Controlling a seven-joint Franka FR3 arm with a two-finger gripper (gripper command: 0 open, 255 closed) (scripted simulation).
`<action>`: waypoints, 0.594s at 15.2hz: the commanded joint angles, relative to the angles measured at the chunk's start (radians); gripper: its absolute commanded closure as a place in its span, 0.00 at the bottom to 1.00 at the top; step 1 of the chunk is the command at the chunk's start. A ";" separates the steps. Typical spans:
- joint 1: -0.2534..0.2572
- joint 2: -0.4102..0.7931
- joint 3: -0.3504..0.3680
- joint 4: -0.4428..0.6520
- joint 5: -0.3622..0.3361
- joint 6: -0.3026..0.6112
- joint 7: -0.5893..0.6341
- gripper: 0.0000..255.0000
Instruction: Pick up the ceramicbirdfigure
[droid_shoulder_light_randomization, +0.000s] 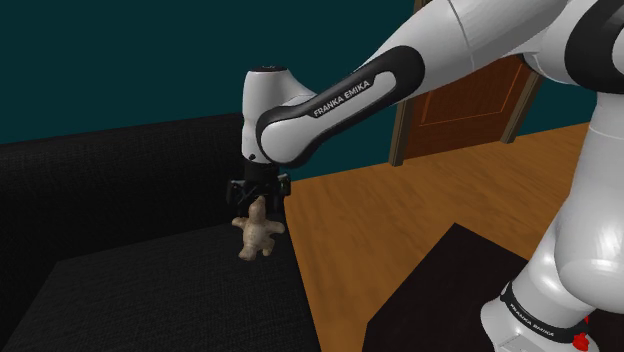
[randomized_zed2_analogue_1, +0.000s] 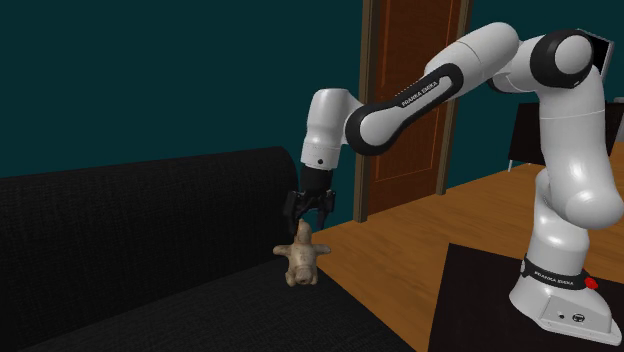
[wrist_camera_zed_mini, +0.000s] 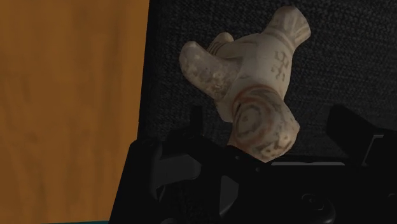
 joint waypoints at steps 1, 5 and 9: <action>0.003 0.011 -0.001 -0.003 -0.006 0.015 0.004 0.00; 0.002 0.010 -0.001 -0.005 -0.005 0.015 0.003 1.00; 0.002 0.009 -0.001 -0.006 -0.004 0.015 0.002 1.00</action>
